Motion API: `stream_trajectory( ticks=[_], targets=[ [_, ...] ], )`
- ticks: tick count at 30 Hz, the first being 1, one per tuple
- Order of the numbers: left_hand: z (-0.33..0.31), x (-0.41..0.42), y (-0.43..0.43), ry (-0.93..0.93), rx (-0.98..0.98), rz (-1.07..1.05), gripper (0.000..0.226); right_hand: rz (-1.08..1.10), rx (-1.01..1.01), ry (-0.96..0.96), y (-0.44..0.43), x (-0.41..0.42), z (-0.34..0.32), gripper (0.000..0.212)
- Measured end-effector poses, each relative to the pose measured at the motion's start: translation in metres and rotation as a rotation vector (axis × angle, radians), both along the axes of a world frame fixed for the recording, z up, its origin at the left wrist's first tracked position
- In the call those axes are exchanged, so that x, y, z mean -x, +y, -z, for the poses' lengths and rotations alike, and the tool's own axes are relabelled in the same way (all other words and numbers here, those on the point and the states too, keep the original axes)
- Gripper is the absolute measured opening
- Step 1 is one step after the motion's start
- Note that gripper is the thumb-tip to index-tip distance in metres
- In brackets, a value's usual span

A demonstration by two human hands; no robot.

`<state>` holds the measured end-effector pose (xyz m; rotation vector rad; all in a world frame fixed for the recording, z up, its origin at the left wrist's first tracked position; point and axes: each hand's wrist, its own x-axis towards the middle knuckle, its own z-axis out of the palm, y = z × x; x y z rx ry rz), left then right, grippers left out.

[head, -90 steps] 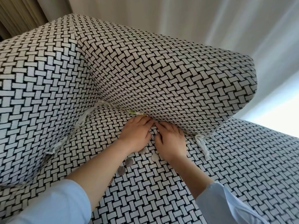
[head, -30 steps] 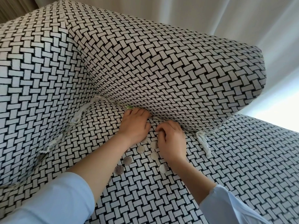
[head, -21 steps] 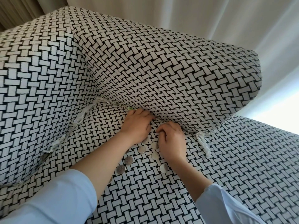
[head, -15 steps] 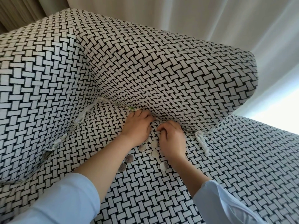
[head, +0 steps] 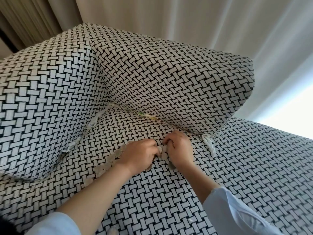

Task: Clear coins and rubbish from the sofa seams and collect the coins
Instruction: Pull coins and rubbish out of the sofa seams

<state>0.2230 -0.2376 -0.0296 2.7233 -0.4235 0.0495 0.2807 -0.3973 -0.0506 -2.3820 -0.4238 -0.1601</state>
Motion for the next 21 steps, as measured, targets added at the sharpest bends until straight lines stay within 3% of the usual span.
stream_trajectory(
  ticks=[5, 9, 16, 21],
  targets=[
    [-0.011, -0.007, -0.013, 0.003, 0.065, -0.119, 0.035, -0.137, -0.014, 0.019, -0.015, 0.02, -0.006, 0.032],
    [-0.018, -0.019, -0.031, 0.002, 0.065, -0.085, 0.033, 0.051, -0.094, 0.07, -0.035, 0.017, -0.011, 0.027],
    [-0.018, -0.041, -0.067, 0.112, 0.028, -0.046, 0.034, 0.252, 0.233, -0.015, -0.092, 0.003, -0.001, 0.019],
    [-0.012, -0.047, -0.079, 0.148, -0.035, -0.057, 0.04, 0.39, 0.139, 0.065, -0.093, -0.004, 0.002, 0.028]
  ],
)
